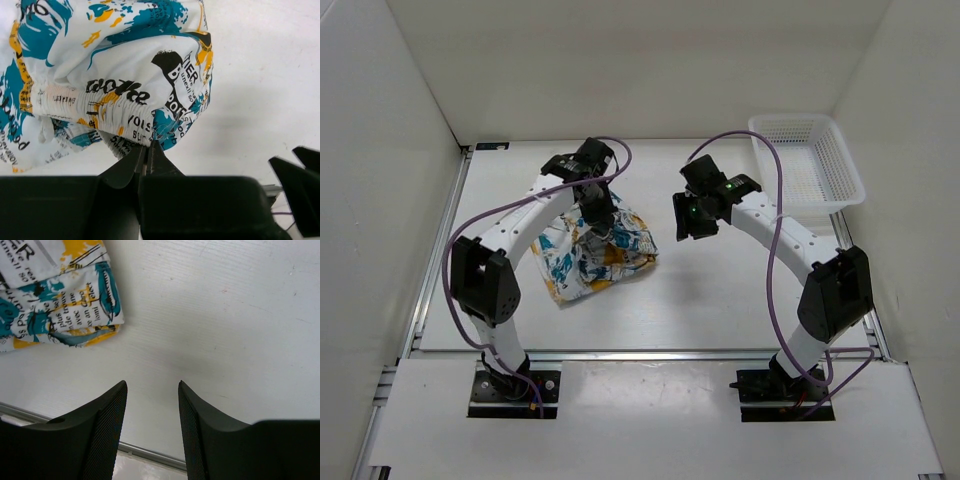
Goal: Fold and stack the shorts
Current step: Fold the shorts
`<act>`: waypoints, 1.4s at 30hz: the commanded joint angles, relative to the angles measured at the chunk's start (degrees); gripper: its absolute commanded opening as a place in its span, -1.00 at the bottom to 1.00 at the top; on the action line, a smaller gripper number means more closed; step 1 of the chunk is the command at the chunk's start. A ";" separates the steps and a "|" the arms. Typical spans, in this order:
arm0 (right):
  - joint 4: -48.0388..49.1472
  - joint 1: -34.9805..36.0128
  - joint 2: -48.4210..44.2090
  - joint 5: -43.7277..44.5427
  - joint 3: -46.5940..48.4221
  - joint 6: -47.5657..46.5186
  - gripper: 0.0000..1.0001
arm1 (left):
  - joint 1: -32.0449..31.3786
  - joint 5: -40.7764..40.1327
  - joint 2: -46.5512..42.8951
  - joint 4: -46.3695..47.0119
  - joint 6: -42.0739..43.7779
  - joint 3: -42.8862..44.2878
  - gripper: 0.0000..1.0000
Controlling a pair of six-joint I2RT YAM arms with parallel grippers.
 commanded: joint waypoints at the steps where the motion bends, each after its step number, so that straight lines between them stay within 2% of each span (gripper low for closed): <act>1: 0.87 -0.23 -1.88 0.49 -0.73 -1.09 0.02 | -0.27 0.36 -4.25 -2.86 1.45 -2.70 -0.79; 4: 0.87 -0.75 -1.35 0.49 -0.73 -1.09 0.02 | 0.43 -0.78 -6.88 -2.16 1.45 -9.11 -0.79; 9: 0.87 -0.76 -1.35 0.49 -2.31 -1.62 0.02 | 5.52 -1.92 -9.35 0.65 0.93 -20.01 -0.79; 11: 0.87 -0.76 -0.83 0.49 -2.84 -1.62 0.02 | 7.54 -2.45 -9.35 1.71 0.93 -22.47 -0.38; 13: 0.87 -0.76 -0.83 0.49 -2.84 -1.62 0.02 | 10.53 -2.45 -9.96 2.76 1.63 -25.64 0.32; 14: 0.87 -0.76 -0.83 0.49 -2.84 -1.62 0.02 | 11.50 -2.45 -9.96 3.29 2.24 -26.34 0.84; 15: 1.39 -0.76 -0.83 0.49 -2.84 -1.62 0.02 | 13.33 -1.93 -9.96 3.29 2.94 -26.96 0.98; 18: 3.40 -0.76 -0.83 -2.74 -4.07 -1.62 0.06 | 15.19 -1.92 -11.45 3.91 4.44 -27.58 1.00; 19: 4.98 -0.76 -0.22 -9.72 -4.86 -1.62 0.12 | 15.20 -1.92 -12.33 3.91 4.44 -26.88 1.00; 20: 9.00 -0.76 0.40 -14.06 -5.73 -0.92 0.21 | 15.20 -1.40 -12.34 3.91 4.96 -26.88 0.96; 21: 10.95 -0.76 0.93 -18.36 -7.22 0.30 0.46 | 15.20 -1.40 -12.86 3.91 4.97 -26.01 0.96; 24: 17.62 1.52 4.26 -29.27 -7.94 2.60 0.74 | 15.72 -1.40 -12.86 3.29 6.02 -24.42 0.91; 26: 19.67 3.97 7.25 -30.79 -6.63 3.39 0.94 | 17.03 -1.40 -12.86 2.77 6.72 -23.89 0.91; 32: 23.37 6.63 17.09 -35.11 -0.83 3.92 0.98 | 20.29 -1.92 -14.00 1.62 8.74 -21.26 0.85; 34: 24.68 7.15 19.55 -34.50 -0.29 4.44 0.91 | 21.52 -1.92 -14.70 0.40 9.28 -20.64 0.85; 37: 26.95 7.15 22.28 -34.49 0.23 4.45 0.68 | 24.33 -1.92 -15.85 -0.21 10.51 -19.85 0.85; 41: 32.31 7.15 23.52 -37.83 -1.43 7.08 0.14 | 25.48 -0.17 -16.38 -0.22 11.82 -18.70 0.85; 42: 33.03 7.15 23.52 -37.83 -2.57 7.08 -0.22 | 25.48 0.44 -16.99 -0.74 11.83 -18.70 0.85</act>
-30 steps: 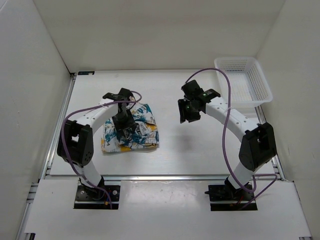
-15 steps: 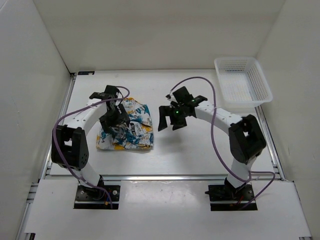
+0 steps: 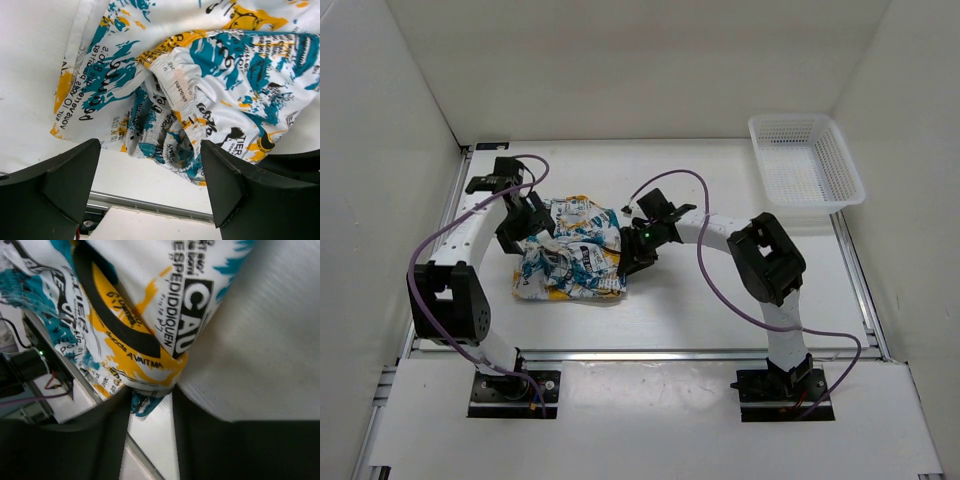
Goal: Fold and stack the shorts
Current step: Fold the shorts
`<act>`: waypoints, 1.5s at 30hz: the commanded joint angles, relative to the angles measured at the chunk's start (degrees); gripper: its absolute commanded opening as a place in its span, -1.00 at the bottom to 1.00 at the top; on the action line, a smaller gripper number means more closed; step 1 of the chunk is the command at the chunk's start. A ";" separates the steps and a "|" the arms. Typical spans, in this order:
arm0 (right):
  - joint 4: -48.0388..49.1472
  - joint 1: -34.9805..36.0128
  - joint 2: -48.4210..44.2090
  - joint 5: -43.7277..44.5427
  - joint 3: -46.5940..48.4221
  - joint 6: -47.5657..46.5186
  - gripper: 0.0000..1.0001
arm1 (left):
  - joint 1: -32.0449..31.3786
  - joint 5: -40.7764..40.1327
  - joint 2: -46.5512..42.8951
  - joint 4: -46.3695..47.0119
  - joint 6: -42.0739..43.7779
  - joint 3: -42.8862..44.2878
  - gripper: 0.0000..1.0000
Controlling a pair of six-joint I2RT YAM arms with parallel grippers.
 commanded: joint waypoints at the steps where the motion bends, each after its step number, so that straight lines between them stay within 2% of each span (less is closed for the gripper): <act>1: 6.61 -0.23 -1.13 -3.19 -0.70 1.62 -0.36 | -0.05 1.98 -3.95 -1.01 2.49 1.97 0.85; 2: 6.61 -0.23 -1.84 -3.19 -1.40 1.62 -0.54 | -0.05 1.98 -3.95 -1.01 2.50 1.97 0.85; 3: 6.61 -0.23 -3.32 -1.88 -2.88 1.01 -0.80 | -0.92 2.68 -4.47 -1.01 3.02 1.45 0.85; 5: 6.61 -1.89 -4.91 -0.21 -4.56 1.01 -1.00 | -2.15 3.30 -4.47 -1.01 3.64 0.92 0.85; 10: 3.72 -7.51 -9.92 4.89 -10.89 -1.62 -1.00 | -8.39 8.21 -3.34 0.04 4.78 -1.01 0.88; 12: 2.14 -9.10 -12.29 8.04 -12.73 -3.20 -1.00 | -10.85 8.92 -2.72 1.62 4.08 -1.01 0.95; 17: -0.42 -11.83 -15.55 12.01 -16.17 -6.02 -1.00 | -20.95 12.53 2.71 5.58 -0.65 -2.86 0.99; 18: -1.03 -11.83 -15.55 12.63 -16.17 -6.03 -0.94 | -22.45 12.01 3.78 5.58 -1.36 -2.86 0.99; 19: -1.82 -11.83 -15.55 12.63 -16.69 -6.63 -0.48 | -23.59 11.48 4.66 6.97 -2.07 -2.86 0.99; 23: -1.83 -11.83 -17.22 13.77 -16.70 -6.64 0.47 | -25.71 12.42 7.65 11.28 -5.23 -3.48 0.99; 26: -2.97 -11.83 -17.84 14.30 -16.18 -6.64 0.72 | -26.24 12.44 7.66 12.52 -5.76 -2.95 0.99; 30: -4.19 -11.83 -18.37 14.30 -15.56 -7.17 0.76 | -26.77 12.44 8.79 13.58 -5.77 -1.01 0.99; 37: -4.81 -11.83 -20.12 14.30 -15.03 -7.17 0.78 | -26.77 7.96 11.60 14.19 -9.46 -0.49 0.99; 43: -4.81 -11.83 -20.74 14.30 -15.56 -7.17 0.78 | -26.77 6.65 12.33 14.19 -10.07 0.04 0.65; 45: -5.34 -11.83 -20.74 14.82 -15.56 -7.17 0.78 | -26.77 5.33 10.74 13.50 -10.94 -0.49 0.87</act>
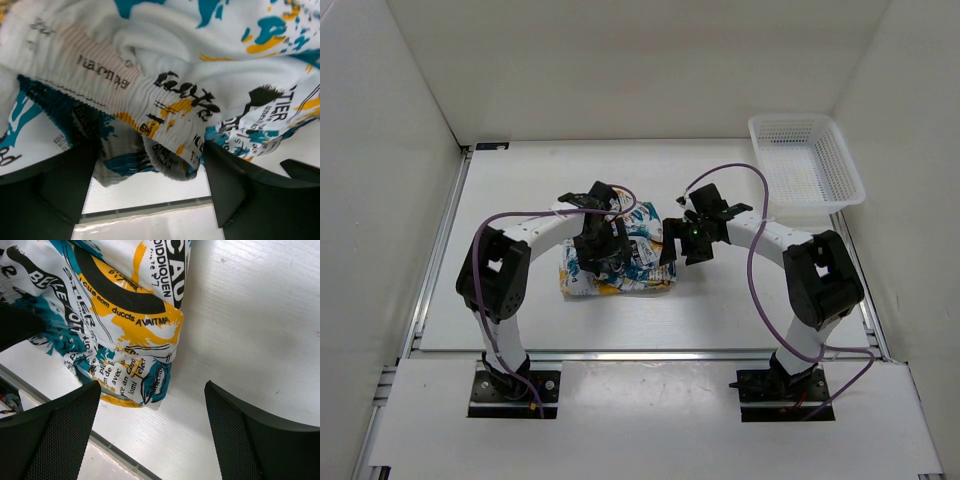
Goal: Fold and stack the shorts
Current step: Fold the shorts
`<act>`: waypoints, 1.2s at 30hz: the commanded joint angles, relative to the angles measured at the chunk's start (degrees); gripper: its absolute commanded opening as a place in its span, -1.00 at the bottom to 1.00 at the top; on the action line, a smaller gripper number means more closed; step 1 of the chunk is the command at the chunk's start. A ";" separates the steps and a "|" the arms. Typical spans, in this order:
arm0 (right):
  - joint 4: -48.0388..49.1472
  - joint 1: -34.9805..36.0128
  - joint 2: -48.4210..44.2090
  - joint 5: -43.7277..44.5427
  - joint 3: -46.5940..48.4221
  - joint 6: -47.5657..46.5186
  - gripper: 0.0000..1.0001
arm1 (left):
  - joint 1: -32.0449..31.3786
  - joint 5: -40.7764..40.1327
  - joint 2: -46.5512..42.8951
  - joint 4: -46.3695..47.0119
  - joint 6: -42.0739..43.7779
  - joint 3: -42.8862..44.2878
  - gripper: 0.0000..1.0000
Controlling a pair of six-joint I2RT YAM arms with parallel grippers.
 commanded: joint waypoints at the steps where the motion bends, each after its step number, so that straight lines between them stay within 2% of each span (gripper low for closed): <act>1: -0.79 0.03 -2.33 0.88 0.25 -1.11 0.78 | -0.28 -3.20 -4.22 -0.23 -2.10 0.65 0.99; 3: -0.79 0.03 -2.34 0.88 0.24 -1.11 0.78 | 0.24 -3.21 -4.75 -0.24 -2.10 -0.15 0.96; 6: -0.79 0.03 -2.34 0.88 0.24 -1.11 0.78 | 0.25 -3.21 -2.56 -0.24 -2.10 -0.76 0.61; 9: -0.79 0.03 -2.34 0.88 0.24 -1.11 0.78 | 0.25 -2.68 -0.80 -0.24 -1.57 0.46 0.49; 10: -0.79 0.03 -2.34 0.88 0.24 -1.11 0.78 | 0.25 -2.68 -0.79 -0.24 -0.88 0.99 0.34; 16: -0.79 0.03 -2.34 1.41 0.24 -1.11 0.78 | -0.28 -1.45 1.67 -0.24 -0.17 2.40 0.32; 17: -1.32 0.03 -2.34 1.41 0.24 -1.11 0.78 | -0.28 -0.93 1.67 -0.24 -0.17 2.93 0.17; 18: -1.32 0.03 -2.86 1.41 0.24 -1.11 0.78 | -0.28 -0.92 1.67 -0.24 -0.17 2.93 -0.29; 21: -1.94 0.03 -3.48 2.11 0.85 -1.11 0.78 | -0.28 -0.92 0.35 -1.81 -0.17 4.50 -0.79; 26: -3.69 -1.02 -6.29 3.43 1.39 -0.59 0.81 | -0.28 -3.46 -1.58 -6.91 0.36 9.69 -0.79; 30: -5.89 -1.55 -9.28 6.15 2.61 -0.59 0.94 | -0.28 -6.54 -2.73 -13.23 2.11 19.94 -0.79; 36: -8.52 -4.00 -12.18 7.56 3.76 -1.64 1.00 | -0.28 -10.94 -2.73 -19.92 3.17 30.17 -0.79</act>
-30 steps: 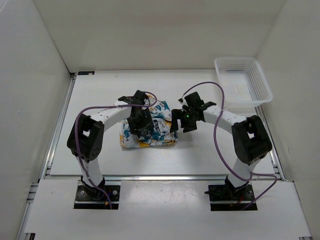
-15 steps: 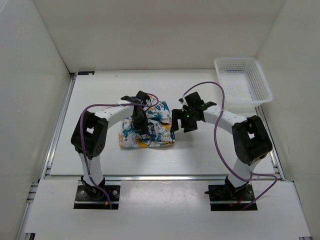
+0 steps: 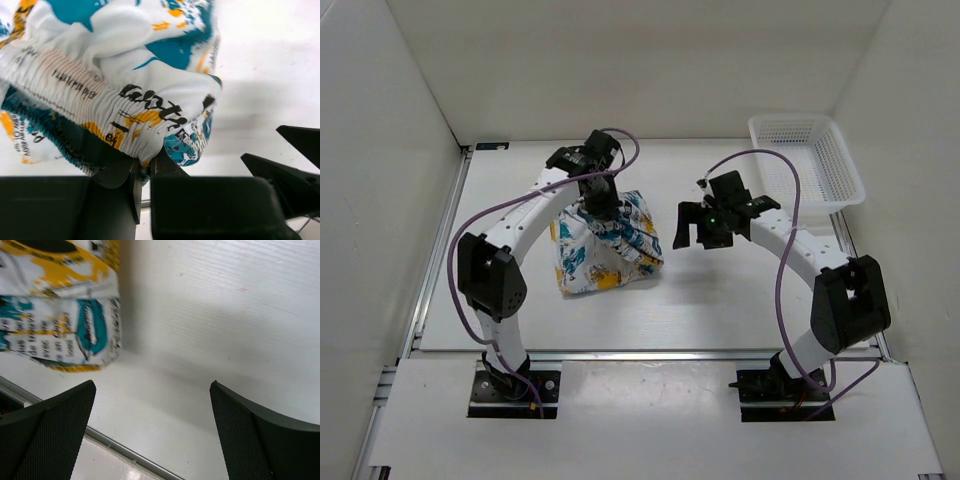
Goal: Fold and stack the shorts
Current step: Fold the shorts
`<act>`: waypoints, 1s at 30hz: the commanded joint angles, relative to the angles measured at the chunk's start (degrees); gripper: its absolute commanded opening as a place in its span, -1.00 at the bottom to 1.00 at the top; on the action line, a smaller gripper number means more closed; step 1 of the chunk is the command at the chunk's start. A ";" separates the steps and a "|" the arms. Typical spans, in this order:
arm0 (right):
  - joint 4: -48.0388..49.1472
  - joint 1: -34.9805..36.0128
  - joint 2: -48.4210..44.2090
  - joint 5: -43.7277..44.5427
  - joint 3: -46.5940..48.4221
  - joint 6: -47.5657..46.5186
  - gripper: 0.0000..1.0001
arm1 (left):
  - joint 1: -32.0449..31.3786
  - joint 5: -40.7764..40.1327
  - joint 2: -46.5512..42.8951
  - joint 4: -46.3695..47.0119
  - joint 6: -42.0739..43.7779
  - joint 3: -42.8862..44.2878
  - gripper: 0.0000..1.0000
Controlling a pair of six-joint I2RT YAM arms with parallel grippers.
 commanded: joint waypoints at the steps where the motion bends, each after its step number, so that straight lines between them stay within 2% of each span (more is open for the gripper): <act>1: -2.34 -1.23 -2.13 1.64 2.14 -1.53 1.00 | -0.23 -4.51 -3.62 -5.71 1.60 5.36 -0.79; 5: -2.34 -1.94 -1.43 0.60 2.14 -1.53 1.00 | 1.78 -5.84 -4.67 -6.25 2.12 5.47 -0.79; 8: 1.77 -1.94 2.34 -9.13 2.14 -0.31 1.00 | 3.01 -4.96 -5.29 -4.76 2.66 3.62 -0.79; 11: 10.21 -1.33 4.54 -17.76 1.00 3.91 1.00 | 3.63 -4.96 -5.29 -4.76 3.36 3.62 -0.79; 15: 17.15 -0.53 10.95 -23.99 2.75 8.39 1.00 | 4.86 -5.48 -6.08 -4.76 3.97 1.52 -0.79; 18: 20.68 0.09 15.69 -27.44 6.17 10.33 1.00 | 6.53 -5.49 -8.36 -3.53 4.67 -2.34 -0.79; 24: 21.39 3.25 23.09 -29.82 12.33 10.33 1.00 | 8.55 -3.64 -10.30 0.25 5.20 -9.81 -0.79; 27: 22.44 3.78 25.90 -31.05 13.47 10.86 0.83 | 9.95 -2.94 -10.83 1.92 5.20 -12.11 -0.79; 28: 22.44 4.39 25.91 -31.05 14.00 10.86 0.69 | 11.01 -2.94 -10.83 2.45 5.81 -13.42 -0.79; 30: 22.44 5.96 27.66 -31.75 14.53 10.33 0.56 | 12.15 -1.80 -10.83 3.68 6.34 -14.05 -0.79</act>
